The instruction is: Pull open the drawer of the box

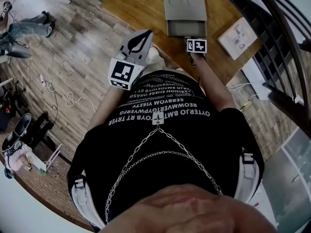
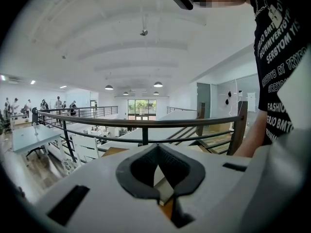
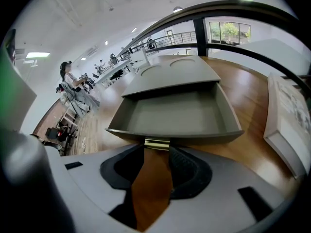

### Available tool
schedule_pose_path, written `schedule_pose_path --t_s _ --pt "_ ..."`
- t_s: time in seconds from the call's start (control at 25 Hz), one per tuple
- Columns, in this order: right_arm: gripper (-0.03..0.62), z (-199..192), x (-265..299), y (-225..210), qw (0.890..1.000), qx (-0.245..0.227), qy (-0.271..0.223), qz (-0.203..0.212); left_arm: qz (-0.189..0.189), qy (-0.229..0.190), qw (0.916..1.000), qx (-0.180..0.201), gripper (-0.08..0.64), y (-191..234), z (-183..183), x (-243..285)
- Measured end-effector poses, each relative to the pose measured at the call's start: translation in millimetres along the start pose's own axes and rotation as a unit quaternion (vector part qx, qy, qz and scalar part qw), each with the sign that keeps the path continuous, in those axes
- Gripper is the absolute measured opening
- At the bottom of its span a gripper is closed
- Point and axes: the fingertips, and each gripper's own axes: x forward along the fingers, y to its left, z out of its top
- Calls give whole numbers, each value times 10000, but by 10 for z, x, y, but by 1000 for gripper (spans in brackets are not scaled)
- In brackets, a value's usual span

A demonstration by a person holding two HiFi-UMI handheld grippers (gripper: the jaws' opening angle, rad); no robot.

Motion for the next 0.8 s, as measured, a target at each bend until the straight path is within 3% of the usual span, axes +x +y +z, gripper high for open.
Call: schedule_pose_path --t_s 0.64,0.8 --pt "153 -258 -115 52 9997 -117 85 181 11 78 10000 28 6 -290 -71 -83" --pt "124 -278 -130 31 9996 -225 83 152 11 65 10000 44 6 -347 -78 -75"
